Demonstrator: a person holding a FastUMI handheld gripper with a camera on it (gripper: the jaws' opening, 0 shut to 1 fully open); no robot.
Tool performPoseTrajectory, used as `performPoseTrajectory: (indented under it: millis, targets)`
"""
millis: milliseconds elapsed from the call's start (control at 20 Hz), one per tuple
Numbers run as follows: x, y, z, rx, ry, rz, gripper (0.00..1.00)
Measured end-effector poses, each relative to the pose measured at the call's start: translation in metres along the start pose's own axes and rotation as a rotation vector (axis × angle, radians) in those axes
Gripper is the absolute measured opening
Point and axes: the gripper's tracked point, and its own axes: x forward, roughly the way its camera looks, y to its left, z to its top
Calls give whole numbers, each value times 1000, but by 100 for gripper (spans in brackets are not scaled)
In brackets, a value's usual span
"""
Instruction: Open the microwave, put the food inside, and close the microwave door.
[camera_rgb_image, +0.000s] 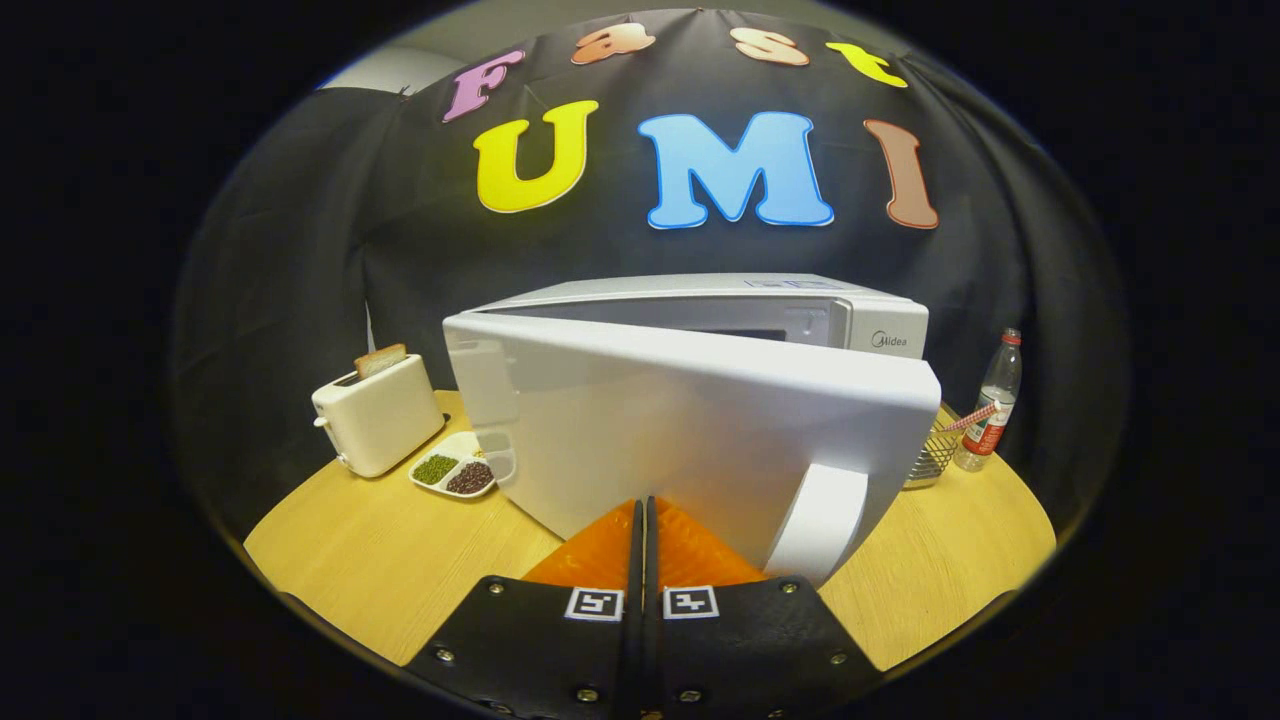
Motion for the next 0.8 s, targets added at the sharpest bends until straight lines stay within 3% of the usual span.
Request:
performPoseTrajectory:
  millis: [800]
  targets:
    - [76,-35,35,46,-15,-78,0]
